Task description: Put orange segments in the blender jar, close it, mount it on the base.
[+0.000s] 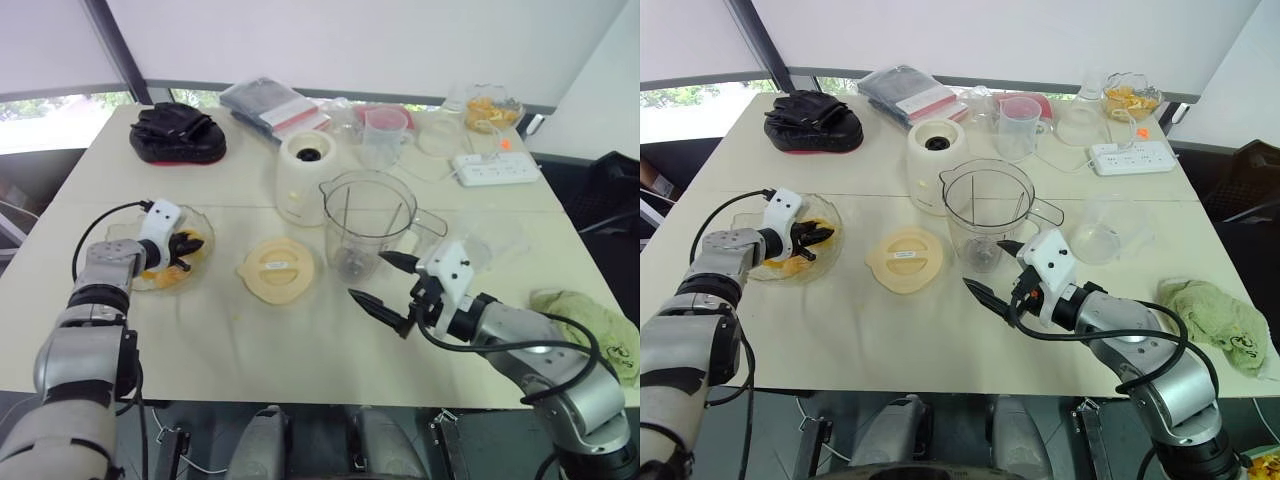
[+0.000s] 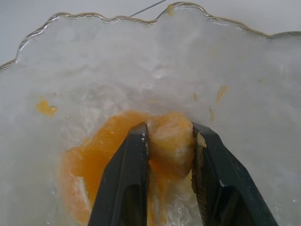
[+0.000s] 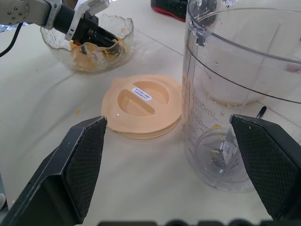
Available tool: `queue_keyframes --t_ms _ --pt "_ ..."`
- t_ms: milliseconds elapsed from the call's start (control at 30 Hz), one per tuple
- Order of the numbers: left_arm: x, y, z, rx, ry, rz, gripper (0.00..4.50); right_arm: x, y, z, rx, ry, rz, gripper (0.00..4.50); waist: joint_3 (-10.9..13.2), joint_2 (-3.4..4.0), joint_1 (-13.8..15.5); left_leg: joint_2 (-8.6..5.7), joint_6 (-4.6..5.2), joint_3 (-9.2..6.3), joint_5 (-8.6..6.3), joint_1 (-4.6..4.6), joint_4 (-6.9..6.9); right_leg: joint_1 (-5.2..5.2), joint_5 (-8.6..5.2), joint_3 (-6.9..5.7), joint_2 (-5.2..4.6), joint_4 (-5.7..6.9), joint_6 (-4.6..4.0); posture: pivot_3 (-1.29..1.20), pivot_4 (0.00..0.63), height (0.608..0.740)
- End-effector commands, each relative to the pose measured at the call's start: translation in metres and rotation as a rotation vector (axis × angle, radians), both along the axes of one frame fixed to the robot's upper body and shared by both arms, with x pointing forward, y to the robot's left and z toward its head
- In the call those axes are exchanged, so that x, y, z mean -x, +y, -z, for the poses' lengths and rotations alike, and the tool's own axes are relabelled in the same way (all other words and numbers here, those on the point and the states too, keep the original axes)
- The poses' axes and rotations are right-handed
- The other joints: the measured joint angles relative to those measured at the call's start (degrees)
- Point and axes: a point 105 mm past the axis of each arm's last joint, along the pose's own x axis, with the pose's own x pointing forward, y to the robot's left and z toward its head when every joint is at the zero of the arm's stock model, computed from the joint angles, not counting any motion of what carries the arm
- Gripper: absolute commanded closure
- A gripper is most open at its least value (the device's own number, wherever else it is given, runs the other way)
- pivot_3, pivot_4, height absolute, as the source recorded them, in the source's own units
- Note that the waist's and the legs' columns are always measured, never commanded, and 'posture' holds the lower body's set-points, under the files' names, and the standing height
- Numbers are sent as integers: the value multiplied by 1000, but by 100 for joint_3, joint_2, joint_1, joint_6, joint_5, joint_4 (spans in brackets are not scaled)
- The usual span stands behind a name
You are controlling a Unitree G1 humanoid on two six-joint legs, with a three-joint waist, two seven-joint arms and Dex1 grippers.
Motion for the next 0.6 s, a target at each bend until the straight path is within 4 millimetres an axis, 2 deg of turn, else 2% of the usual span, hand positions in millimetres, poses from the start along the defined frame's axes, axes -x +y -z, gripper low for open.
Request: queue_keyframes --t_ms 33,200,300,600 --pt "0 3 -3 -2 -6 -8 3294 -1 0 -11 1 -49 -4 95 0 0 -1 0 0 0 0 0 0 0 0 0 0 0 0 0 150 740" --pt "3 3 0 19 9 -1 3294 -1 0 -11 3 -50 -7 95 0 0 -1 0 0 0 0 0 0 0 0 0 0 0 0 0 150 740" --pt "3 6 1 2 6 -19 3999 -2 0 -11 2 -50 -8 95 0 0 -1 0 0 0 0 0 0 0 0 0 0 0 0 0 150 740" --pt "5 9 2 6 13 -21 3999 -2 1 -11 3 -50 -12 95 0 0 -8 0 0 0 0 0 0 0 0 0 0 0 0 0 150 740"
